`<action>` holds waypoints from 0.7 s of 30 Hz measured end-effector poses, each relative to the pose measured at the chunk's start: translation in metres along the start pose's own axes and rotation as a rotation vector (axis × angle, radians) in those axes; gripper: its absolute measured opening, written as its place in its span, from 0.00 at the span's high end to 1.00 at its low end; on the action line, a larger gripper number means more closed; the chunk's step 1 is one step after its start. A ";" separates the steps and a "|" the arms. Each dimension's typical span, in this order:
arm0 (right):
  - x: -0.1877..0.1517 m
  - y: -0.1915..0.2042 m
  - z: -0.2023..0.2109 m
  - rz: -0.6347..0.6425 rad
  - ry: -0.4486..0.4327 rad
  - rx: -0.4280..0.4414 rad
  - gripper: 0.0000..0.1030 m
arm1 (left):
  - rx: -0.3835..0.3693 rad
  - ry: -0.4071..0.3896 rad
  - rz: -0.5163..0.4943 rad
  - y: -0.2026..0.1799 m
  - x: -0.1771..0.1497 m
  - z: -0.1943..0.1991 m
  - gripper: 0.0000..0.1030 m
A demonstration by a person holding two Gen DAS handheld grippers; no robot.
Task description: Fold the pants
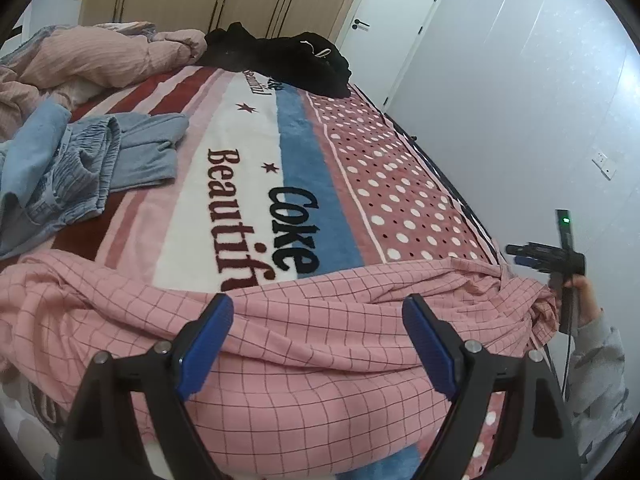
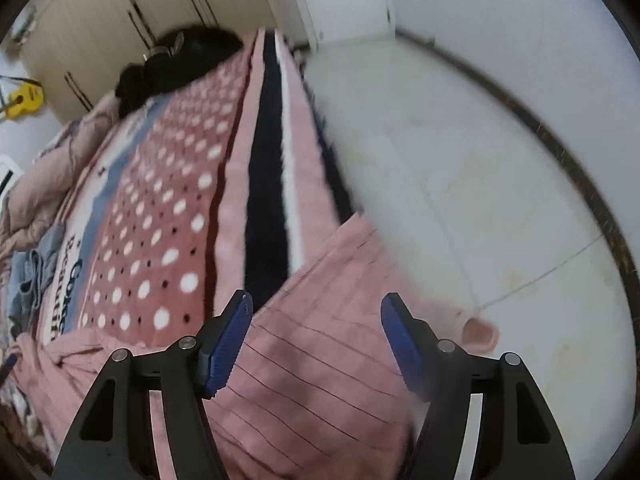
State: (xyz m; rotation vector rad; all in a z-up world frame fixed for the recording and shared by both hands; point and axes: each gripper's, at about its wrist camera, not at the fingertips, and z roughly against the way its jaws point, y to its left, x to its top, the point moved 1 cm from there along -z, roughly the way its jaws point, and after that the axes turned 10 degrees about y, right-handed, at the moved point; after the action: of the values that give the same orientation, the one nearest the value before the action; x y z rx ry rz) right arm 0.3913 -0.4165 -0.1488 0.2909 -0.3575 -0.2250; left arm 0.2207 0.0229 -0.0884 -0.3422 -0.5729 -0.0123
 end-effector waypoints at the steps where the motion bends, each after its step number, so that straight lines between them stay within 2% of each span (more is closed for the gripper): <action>1: 0.006 0.000 -0.010 -0.020 0.019 0.022 0.38 | 0.002 -0.001 0.001 0.001 0.000 0.000 0.19; 3: 0.011 0.000 -0.018 -0.043 0.028 0.033 0.38 | 0.007 -0.002 0.006 0.006 0.000 0.002 0.19; 4: 0.014 0.005 -0.021 -0.040 0.015 0.005 0.38 | 0.007 -0.004 0.009 0.008 0.000 0.003 0.19; 6: 0.015 0.012 -0.027 -0.015 0.015 -0.048 0.47 | 0.005 -0.007 0.019 0.013 0.002 0.004 0.19; 7: 0.013 0.015 -0.030 0.003 0.018 -0.100 0.57 | 0.003 -0.008 0.025 0.015 0.003 0.003 0.19; 9: 0.011 0.013 -0.028 0.004 0.009 -0.137 0.72 | 0.003 -0.009 0.036 0.019 0.004 0.001 0.19; 10: 0.010 0.011 -0.025 -0.010 -0.001 -0.149 0.90 | 0.003 -0.008 0.042 0.020 0.005 0.000 0.19; 11: 0.009 0.007 -0.020 -0.031 -0.013 -0.173 0.98 | 0.000 -0.007 0.045 0.020 0.005 0.000 0.19; 15: 0.000 -0.007 -0.005 -0.058 -0.063 -0.186 0.99 | -0.008 -0.007 0.036 0.018 0.005 -0.001 0.19; 21: -0.022 -0.030 0.028 -0.109 -0.152 -0.162 0.99 | -0.017 -0.009 0.033 0.015 0.004 0.001 0.19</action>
State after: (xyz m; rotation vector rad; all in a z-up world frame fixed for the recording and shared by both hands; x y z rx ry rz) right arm 0.3559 -0.4454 -0.1400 0.1338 -0.4713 -0.3829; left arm 0.2255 0.0377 -0.0902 -0.3678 -0.5763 0.0159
